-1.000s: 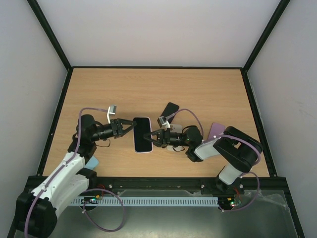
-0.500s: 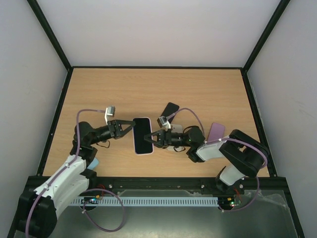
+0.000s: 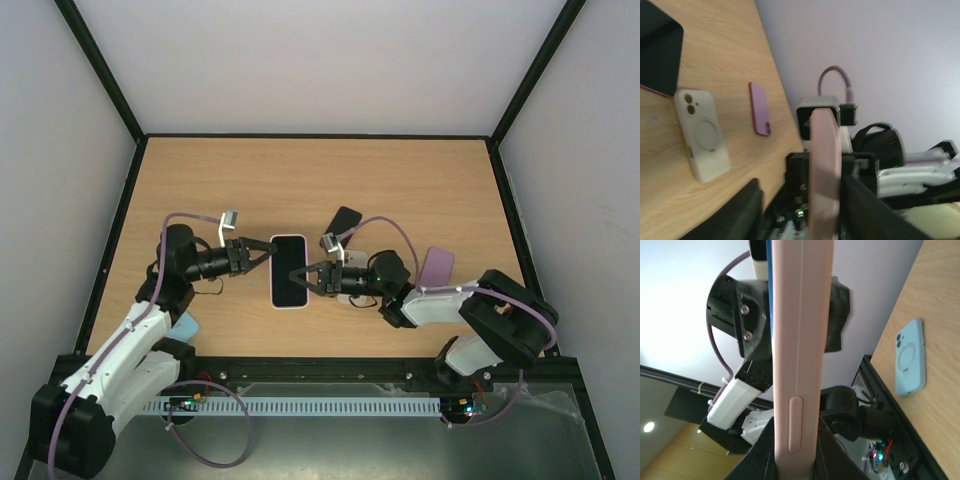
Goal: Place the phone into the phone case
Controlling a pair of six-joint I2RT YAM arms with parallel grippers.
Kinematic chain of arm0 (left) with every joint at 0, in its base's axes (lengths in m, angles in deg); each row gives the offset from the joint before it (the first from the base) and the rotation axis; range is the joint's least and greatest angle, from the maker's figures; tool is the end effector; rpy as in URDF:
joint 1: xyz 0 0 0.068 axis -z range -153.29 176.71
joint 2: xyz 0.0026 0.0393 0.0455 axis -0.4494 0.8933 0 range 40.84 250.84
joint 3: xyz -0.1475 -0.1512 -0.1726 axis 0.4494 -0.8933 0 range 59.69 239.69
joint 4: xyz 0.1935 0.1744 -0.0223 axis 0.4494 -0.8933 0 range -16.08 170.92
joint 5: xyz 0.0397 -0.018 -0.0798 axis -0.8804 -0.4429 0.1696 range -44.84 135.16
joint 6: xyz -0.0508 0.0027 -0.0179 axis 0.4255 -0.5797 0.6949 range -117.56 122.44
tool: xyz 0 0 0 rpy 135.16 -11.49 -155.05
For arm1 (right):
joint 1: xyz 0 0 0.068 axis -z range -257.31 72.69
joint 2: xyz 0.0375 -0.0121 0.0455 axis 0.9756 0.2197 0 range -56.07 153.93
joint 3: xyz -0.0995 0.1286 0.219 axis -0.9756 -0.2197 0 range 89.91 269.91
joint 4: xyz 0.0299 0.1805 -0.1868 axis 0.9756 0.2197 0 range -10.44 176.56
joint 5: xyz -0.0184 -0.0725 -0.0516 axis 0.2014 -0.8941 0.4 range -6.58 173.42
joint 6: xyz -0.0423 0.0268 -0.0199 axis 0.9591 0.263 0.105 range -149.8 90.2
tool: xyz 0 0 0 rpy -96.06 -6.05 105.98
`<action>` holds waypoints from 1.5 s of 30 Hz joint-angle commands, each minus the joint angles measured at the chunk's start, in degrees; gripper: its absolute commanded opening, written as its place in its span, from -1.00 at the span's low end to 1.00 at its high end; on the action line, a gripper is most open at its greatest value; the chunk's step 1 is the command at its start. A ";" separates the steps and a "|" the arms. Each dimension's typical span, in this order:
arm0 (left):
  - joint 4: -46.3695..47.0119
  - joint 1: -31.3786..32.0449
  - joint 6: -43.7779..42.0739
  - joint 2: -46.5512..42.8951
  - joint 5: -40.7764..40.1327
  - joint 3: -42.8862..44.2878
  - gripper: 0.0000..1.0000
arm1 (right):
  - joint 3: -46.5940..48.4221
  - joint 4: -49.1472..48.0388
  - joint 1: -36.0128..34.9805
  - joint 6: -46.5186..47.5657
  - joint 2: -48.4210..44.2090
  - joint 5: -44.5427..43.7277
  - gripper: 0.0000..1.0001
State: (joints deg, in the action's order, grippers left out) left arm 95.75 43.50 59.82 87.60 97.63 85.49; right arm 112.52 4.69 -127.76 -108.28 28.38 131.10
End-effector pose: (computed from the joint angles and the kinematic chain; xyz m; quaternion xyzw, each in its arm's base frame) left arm 0.1685 -0.0803 0.2641 0.0457 0.7283 -0.6238 0.2799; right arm 0.1442 0.2161 0.2106 -0.1691 0.6289 0.7544 0.0817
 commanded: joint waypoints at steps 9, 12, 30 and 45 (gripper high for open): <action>6.18 1.76 3.01 -0.88 5.75 -6.80 0.34 | 8.66 13.45 -0.34 6.50 -7.07 -18.19 -0.81; 6.51 2.55 3.16 -1.73 5.43 -7.21 -0.04 | 10.27 15.31 -0.38 7.35 -6.35 -19.42 -0.81; -3.13 2.45 -9.03 1.79 6.70 -3.11 -0.95 | 8.30 15.64 1.69 5.93 -7.22 -20.86 -0.35; 3.22 2.51 -4.97 3.00 0.88 -3.37 -0.95 | 5.75 3.46 1.77 -2.08 -2.81 -14.42 -0.39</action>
State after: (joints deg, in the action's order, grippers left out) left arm 97.67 45.67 54.62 89.94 101.37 82.36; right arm 118.33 19.53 -125.99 -107.49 25.82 114.60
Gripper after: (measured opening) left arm 0.087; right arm 0.227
